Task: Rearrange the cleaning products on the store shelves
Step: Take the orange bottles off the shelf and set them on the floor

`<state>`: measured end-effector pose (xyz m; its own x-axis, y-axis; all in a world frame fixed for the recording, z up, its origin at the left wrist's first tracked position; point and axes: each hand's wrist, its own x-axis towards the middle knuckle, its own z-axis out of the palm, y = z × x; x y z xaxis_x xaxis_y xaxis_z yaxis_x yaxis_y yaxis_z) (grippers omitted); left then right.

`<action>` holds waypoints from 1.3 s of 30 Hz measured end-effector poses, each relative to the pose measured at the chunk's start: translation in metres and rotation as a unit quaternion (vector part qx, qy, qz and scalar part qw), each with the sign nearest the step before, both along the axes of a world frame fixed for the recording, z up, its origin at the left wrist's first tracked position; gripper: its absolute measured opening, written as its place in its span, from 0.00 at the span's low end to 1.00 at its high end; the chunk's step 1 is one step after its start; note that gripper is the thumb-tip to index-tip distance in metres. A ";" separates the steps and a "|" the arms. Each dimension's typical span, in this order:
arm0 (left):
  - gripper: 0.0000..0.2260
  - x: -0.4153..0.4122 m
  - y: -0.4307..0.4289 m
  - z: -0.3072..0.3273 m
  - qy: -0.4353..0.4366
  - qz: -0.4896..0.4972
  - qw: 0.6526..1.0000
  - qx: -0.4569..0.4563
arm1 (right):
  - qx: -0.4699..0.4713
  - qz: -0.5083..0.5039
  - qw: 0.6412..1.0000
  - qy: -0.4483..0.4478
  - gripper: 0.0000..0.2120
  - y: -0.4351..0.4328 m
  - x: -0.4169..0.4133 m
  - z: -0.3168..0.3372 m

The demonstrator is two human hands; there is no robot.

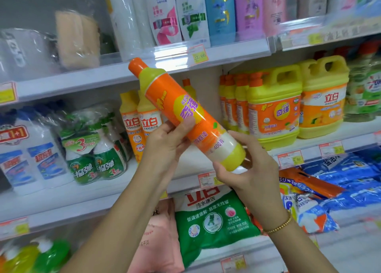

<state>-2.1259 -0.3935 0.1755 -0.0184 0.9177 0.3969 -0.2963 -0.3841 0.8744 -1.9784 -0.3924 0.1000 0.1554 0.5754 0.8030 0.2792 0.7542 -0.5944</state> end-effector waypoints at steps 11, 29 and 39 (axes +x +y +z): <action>0.12 -0.008 -0.003 -0.005 -0.103 -0.018 0.995 -0.005 | -0.255 0.386 0.862 0.208 0.19 -0.014 0.005 0.014; 0.43 -0.042 0.009 -0.005 -0.062 -0.049 0.994 -0.077 | -0.372 0.541 0.751 0.069 0.25 -0.017 0.001 -0.002; 0.35 -0.050 0.009 -0.019 -0.160 -0.003 0.970 -0.184 | -0.474 0.630 0.588 0.179 0.36 -0.035 -0.004 0.030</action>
